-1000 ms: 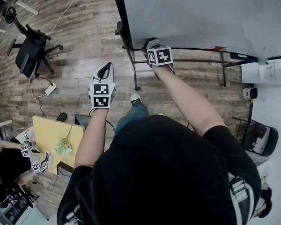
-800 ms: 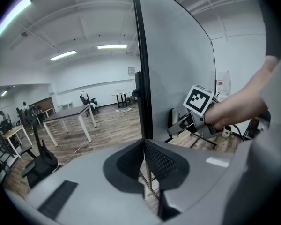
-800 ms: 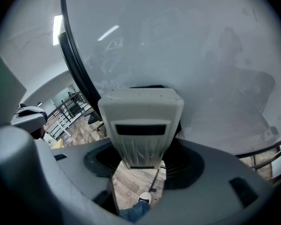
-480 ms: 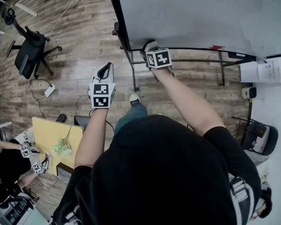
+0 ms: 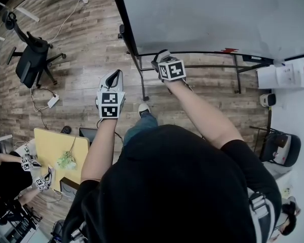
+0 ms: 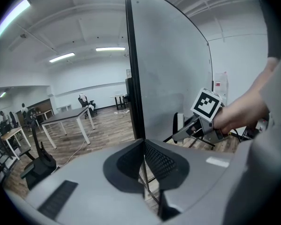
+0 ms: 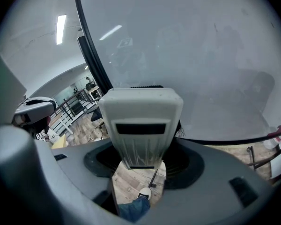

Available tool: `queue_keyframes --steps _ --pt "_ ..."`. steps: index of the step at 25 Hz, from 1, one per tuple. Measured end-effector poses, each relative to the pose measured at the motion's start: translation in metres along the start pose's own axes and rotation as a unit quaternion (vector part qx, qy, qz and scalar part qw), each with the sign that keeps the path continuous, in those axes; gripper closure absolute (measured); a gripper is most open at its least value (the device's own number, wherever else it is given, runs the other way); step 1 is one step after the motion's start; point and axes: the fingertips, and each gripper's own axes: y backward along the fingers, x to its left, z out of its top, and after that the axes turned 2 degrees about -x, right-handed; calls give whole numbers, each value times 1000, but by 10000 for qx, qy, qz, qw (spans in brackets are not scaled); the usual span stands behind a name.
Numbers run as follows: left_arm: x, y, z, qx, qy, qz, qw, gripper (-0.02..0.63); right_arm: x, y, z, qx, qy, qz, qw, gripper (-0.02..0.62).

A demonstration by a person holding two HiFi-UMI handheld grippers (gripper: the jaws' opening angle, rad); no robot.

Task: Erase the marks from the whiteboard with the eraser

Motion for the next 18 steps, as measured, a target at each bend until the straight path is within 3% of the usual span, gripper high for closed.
queue_keyframes --steps 18 --pt "-54 32 32 -338 -195 -79 9992 592 -1 123 26 -863 31 135 9962 347"
